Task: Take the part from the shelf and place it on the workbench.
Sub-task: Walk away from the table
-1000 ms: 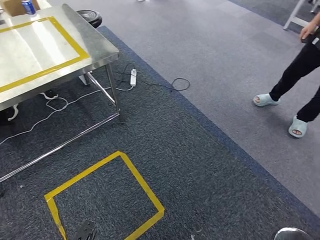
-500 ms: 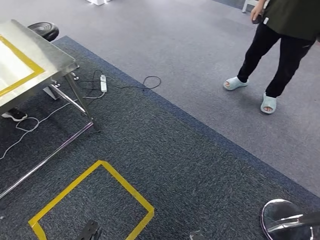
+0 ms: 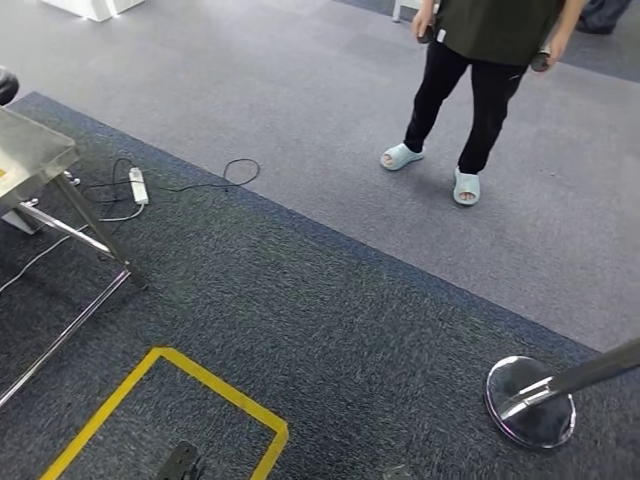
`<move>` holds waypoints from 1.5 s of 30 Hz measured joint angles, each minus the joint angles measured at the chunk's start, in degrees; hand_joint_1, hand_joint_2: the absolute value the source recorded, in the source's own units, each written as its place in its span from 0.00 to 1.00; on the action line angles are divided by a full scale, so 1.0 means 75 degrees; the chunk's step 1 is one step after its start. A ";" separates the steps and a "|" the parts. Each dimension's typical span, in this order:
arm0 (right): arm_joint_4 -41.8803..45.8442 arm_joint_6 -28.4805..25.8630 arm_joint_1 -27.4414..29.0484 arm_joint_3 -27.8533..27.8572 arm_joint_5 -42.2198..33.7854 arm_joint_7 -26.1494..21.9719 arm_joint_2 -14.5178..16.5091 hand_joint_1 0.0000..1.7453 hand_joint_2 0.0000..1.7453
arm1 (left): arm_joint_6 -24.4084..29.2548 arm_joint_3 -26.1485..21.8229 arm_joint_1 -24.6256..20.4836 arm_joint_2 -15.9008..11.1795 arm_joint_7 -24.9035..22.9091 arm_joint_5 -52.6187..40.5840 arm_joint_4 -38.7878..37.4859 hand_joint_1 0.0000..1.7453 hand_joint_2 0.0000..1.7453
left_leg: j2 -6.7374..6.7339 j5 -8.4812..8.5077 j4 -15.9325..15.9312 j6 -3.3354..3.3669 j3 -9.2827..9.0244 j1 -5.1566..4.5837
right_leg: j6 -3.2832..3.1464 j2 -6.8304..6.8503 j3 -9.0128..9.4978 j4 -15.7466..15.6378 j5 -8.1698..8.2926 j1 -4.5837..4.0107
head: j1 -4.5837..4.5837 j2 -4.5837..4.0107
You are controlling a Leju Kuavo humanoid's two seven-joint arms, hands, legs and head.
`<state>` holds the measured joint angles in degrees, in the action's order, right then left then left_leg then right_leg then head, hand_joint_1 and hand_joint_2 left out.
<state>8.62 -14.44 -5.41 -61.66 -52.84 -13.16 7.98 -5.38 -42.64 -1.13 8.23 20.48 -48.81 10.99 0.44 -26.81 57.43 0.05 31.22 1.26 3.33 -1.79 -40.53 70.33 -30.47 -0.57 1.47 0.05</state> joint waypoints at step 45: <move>-0.0022 -0.0162 0.0043 -0.0038 0.0195 0.0317 0.0029 0.00 0.00 | 0.0965 0.0001 -0.0140 0.0046 -0.1477 -0.0611 -0.0003 0.00 0.00 | -0.0255 -0.0710 0.0945 -0.0351 0.0279 -0.0089 | -0.0478 0.0177 0.0852 -0.1522 0.0766 0.0002 | -0.0127 -0.0001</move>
<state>8.46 -15.65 -5.09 -61.94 -51.39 -10.78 8.20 1.86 -42.63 -2.19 8.57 9.40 -53.40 10.97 -1.48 -32.14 64.52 -2.59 33.31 0.59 -0.26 -0.46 -34.15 58.91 -24.72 -0.56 0.52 0.04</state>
